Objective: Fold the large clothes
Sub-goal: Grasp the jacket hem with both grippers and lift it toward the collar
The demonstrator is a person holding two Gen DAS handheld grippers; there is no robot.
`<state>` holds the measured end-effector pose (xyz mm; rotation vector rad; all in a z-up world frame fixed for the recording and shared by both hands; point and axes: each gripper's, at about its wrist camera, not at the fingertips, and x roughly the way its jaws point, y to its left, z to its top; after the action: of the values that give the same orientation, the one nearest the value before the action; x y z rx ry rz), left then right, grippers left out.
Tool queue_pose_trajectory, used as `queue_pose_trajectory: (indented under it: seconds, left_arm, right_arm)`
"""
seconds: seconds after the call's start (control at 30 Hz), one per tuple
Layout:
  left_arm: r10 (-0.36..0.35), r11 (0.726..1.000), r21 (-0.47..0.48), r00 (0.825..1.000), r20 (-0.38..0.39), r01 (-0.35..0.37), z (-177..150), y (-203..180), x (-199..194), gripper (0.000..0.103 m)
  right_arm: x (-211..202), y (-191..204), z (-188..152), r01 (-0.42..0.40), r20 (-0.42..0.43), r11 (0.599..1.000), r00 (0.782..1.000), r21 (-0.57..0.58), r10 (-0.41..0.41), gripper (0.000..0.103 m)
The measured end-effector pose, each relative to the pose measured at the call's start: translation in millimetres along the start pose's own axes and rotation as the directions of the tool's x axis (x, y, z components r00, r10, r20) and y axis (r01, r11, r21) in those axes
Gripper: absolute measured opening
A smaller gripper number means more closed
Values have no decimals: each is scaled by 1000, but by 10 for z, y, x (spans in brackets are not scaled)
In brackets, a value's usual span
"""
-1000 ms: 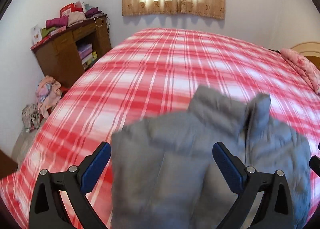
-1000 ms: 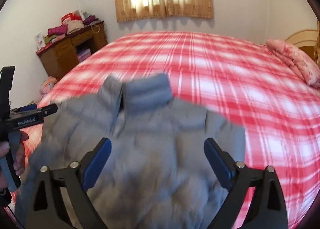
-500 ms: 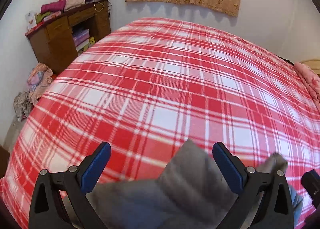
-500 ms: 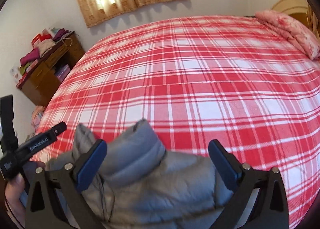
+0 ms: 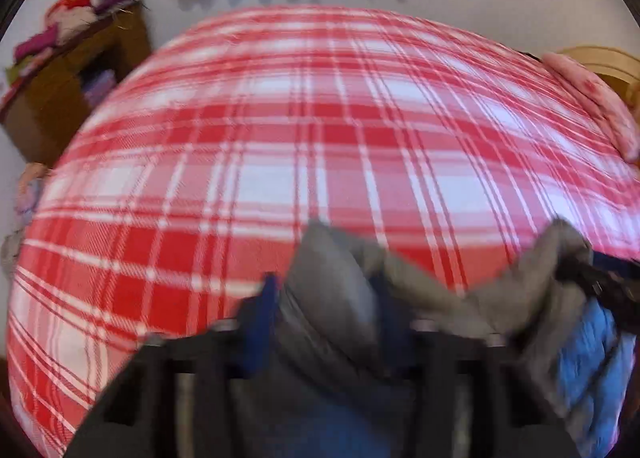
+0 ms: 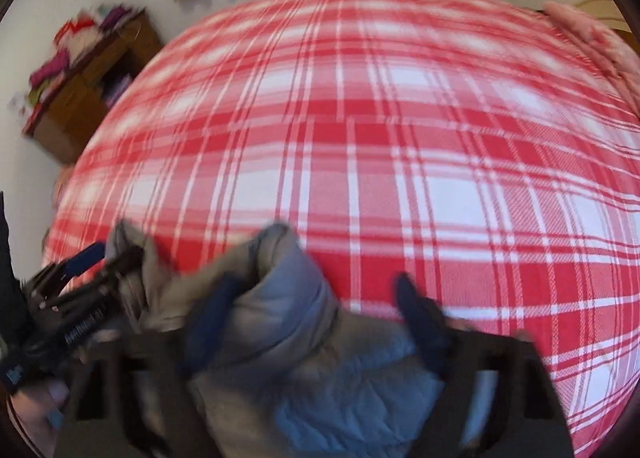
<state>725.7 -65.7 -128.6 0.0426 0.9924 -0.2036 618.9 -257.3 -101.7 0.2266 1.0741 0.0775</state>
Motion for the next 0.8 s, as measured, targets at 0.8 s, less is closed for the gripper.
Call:
queue_pose_trajectory:
  seconds: [0.8]
  left_arm:
    - [2, 999, 33, 961, 277, -12, -872, 99, -1021, 14]
  right_arm:
    - [-154, -184, -821, 37, 113, 996, 993, -78, -28, 7]
